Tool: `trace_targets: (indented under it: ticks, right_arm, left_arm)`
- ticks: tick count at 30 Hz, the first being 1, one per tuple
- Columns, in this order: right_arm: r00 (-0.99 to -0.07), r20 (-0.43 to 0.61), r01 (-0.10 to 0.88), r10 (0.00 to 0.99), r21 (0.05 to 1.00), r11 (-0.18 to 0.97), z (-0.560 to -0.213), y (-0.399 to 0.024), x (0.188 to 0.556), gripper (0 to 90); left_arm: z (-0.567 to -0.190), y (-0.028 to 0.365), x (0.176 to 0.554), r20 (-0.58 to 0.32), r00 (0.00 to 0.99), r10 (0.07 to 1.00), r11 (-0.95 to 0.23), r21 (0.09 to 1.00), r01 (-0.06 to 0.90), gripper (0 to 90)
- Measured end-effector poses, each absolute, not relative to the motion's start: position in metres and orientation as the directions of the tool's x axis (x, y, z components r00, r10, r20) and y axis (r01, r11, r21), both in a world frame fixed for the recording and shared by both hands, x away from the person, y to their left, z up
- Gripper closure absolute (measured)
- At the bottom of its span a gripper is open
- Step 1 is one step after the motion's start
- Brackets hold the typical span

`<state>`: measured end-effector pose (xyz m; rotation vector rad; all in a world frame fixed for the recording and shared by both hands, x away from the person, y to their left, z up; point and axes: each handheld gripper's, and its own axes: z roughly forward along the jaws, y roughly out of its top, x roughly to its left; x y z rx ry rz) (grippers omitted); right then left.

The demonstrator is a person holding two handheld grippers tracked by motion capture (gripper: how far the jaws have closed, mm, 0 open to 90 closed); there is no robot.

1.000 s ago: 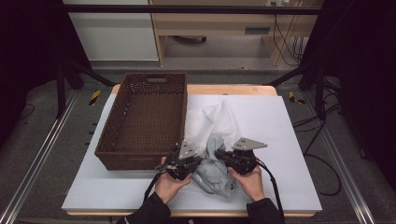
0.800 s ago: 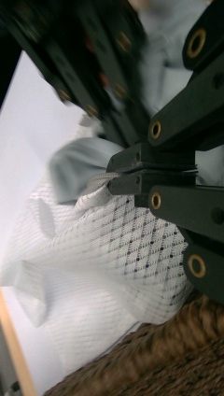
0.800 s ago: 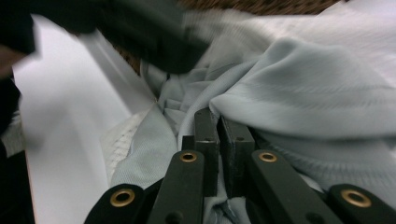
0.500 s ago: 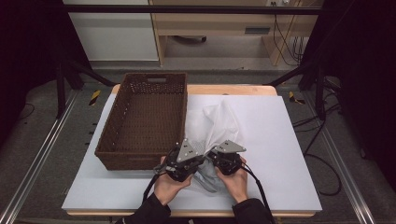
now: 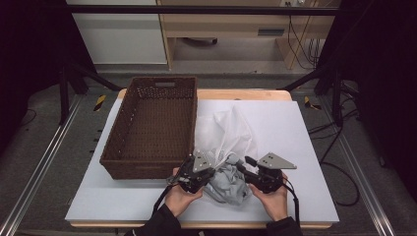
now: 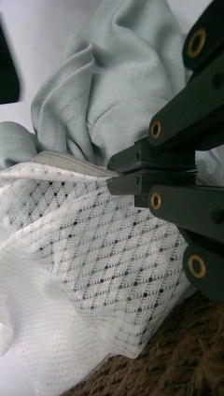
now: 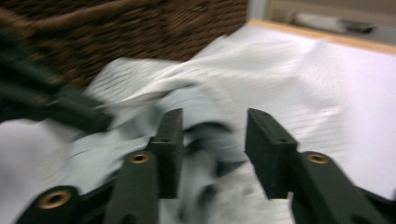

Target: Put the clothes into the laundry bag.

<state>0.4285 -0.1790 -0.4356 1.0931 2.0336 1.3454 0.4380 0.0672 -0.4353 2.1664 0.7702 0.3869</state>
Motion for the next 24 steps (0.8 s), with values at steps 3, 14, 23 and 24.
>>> trace_targets:
  ticks: [3,14,23,24]
  right_arm:
    - [-0.571,0.059,0.370,0.819,0.909,0.193,-0.440,-0.178,0.439,53.3]
    - [-0.651,0.015,0.401,0.759,0.855,0.327,-0.456,-0.125,0.456,88.0]
    - [-0.550,0.004,0.436,0.835,0.854,0.283,-0.462,-0.129,0.470,86.1]
    - [-0.560,0.005,0.426,0.828,0.860,0.282,-0.459,-0.133,0.465,84.1]
  left_arm:
    - [-0.435,0.068,0.438,0.022,0.768,0.640,-0.504,0.767,0.398,88.3]
    - [-0.413,0.075,0.430,0.016,0.767,0.642,-0.456,0.812,0.365,88.4]
    - [-0.428,0.072,0.429,0.027,0.772,0.635,-0.502,0.774,0.386,88.3]
    - [-0.430,0.071,0.430,0.028,0.769,0.638,-0.503,0.772,0.389,88.3]
